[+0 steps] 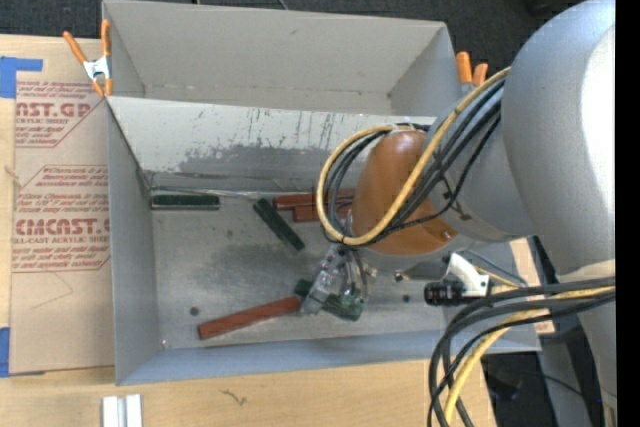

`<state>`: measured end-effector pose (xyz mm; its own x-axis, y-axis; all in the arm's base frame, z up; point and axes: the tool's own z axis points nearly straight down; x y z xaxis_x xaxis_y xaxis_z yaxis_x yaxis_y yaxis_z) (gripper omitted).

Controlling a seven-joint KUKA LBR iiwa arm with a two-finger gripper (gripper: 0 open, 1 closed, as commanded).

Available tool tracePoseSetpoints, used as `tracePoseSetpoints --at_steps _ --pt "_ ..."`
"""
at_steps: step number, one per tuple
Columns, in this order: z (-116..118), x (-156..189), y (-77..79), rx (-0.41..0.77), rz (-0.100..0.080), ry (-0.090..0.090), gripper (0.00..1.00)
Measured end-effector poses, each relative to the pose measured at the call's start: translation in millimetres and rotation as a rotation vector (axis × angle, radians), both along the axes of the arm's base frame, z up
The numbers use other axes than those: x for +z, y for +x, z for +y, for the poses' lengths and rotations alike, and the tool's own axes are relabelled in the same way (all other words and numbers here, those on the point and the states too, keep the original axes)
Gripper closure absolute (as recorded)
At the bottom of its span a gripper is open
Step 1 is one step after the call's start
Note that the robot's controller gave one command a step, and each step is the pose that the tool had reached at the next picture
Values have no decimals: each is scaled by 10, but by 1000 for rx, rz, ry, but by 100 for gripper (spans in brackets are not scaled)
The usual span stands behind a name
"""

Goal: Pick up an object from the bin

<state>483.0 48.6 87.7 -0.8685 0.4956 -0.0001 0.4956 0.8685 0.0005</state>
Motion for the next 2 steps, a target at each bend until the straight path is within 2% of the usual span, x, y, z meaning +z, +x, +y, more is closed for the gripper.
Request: tracePoseSetpoints --at_steps 2 --pt "3 760 14 1 -3 0 100"
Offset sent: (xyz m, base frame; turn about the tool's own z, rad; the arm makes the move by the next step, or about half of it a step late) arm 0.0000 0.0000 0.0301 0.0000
